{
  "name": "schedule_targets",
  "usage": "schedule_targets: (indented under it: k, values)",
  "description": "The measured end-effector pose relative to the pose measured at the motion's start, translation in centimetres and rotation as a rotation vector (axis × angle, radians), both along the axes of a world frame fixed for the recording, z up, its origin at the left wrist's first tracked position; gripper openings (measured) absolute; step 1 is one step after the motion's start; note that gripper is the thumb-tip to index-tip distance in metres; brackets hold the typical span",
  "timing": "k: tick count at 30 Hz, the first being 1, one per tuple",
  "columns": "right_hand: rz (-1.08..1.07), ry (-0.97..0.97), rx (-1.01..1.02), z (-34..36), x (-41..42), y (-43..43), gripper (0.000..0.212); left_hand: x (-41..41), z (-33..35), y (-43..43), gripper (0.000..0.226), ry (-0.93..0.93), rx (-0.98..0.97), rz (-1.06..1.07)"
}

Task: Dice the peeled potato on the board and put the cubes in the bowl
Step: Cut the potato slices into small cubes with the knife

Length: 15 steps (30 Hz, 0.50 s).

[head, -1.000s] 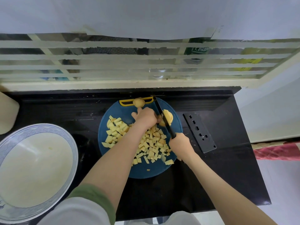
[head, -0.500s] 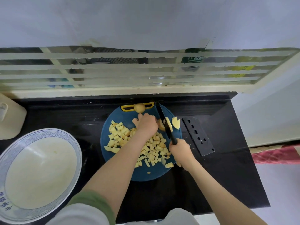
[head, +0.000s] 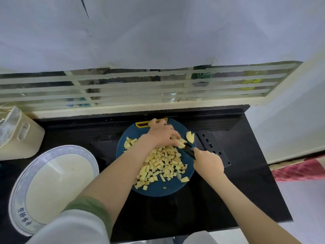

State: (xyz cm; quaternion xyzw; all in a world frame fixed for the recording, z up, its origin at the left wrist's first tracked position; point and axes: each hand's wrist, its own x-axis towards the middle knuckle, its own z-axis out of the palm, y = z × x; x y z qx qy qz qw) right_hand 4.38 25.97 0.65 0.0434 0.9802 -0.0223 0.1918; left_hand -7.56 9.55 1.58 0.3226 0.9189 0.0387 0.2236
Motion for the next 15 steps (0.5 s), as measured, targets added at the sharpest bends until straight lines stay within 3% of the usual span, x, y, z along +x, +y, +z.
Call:
schedule_targets:
  k: [3, 9, 15]
  values:
    - [0.062, -0.003, 0.041, 0.2, 0.0, 0.3, 0.039, -0.2, 0.2, 0.5, 0.045, -0.002, -0.087, -0.037]
    - [0.148, -0.026, 0.088, 0.0, 0.0, 0.6, 0.026, 0.3, -0.5, 1.1, 0.047, -0.035, -0.072, -0.060]
    - [0.215, -0.037, 0.111, 0.0, -0.3, 0.3, 0.027, -0.3, -1.6, 0.4, 0.043, -0.140, -0.078, 0.071]
